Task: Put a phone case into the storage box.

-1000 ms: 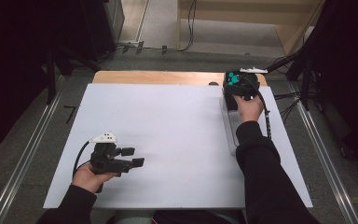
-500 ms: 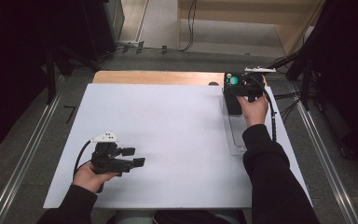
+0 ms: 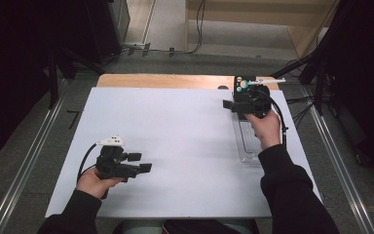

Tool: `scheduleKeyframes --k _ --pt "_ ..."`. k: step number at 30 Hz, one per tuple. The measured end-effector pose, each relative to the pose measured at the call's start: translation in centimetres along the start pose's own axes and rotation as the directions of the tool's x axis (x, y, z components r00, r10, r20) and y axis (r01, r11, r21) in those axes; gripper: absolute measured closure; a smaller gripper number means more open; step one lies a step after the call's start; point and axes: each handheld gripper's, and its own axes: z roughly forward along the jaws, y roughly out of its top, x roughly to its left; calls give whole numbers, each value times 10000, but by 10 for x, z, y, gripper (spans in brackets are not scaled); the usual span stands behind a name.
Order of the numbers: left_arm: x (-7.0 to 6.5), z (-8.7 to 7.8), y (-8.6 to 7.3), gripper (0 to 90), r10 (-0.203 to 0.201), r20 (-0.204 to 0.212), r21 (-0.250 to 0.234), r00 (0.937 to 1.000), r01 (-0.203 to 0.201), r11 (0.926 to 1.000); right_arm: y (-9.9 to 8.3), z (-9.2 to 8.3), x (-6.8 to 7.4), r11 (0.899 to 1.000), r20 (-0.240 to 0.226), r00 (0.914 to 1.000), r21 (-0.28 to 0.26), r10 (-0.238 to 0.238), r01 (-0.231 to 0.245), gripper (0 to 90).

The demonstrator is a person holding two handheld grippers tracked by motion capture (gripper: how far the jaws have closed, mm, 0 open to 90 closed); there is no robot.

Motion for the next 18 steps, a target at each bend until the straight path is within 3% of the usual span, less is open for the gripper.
scheduleKeyframes --k 6,9,15,18 --pt "1 -2 3 306 118 40 -69 9999 -118 9999 -18 -6 16 9989 -1011 9942 261 -364 393 136" --pt "2 -2 3 306 147 105 -55 9998 -146 9999 -25 -11 24 9950 -1218 9895 525 -784 853 199" --pt "1 -1 4 306 208 259 -96 9994 -205 9997 -40 -24 32 9934 -2005 9766 672 -777 928 271" --pt "0 0 4 306 268 256 -55 9993 -267 9996 -48 -27 37 9889 -2221 9695 816 -1037 1245 310"
